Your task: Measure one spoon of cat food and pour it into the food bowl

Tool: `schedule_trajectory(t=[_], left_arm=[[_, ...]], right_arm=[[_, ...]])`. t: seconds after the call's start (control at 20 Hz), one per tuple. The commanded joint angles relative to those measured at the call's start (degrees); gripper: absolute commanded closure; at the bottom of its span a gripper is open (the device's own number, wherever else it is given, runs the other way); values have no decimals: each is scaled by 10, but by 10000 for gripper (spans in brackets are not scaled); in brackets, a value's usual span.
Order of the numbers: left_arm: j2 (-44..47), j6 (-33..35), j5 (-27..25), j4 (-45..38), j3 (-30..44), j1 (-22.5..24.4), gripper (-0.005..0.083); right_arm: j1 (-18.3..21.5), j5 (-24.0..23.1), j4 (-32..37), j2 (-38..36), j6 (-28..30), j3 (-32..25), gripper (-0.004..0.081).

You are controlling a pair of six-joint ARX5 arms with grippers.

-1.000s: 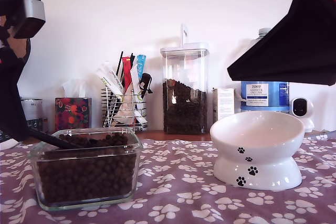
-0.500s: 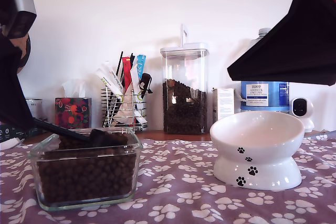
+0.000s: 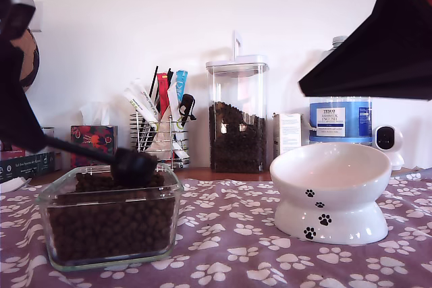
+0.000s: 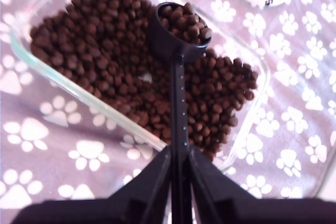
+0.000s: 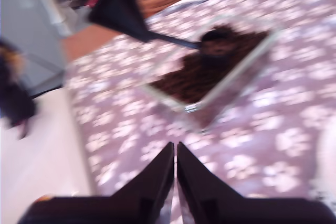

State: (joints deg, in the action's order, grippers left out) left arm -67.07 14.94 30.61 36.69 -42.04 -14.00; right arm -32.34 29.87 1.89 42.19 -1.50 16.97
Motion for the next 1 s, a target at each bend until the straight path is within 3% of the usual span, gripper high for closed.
schedule_trajectory(t=[0.0, 0.15, 0.35, 0.95], left_arm=[[15, 0, 7, -10, 13, 0, 797], [16, 0, 21, -12, 13, 0, 797], [16, 0, 45, -27, 13, 0, 797], [16, -34, 97, -90, 10, -13, 797]], right_arm=[[7, -58, -16, -24, 1, -7, 783], [23, -147, -73, -54, -2, -7, 783], [31, -216, -107, -81, -13, -7, 783], [31, -209, -135, -84, -11, -1, 783]])
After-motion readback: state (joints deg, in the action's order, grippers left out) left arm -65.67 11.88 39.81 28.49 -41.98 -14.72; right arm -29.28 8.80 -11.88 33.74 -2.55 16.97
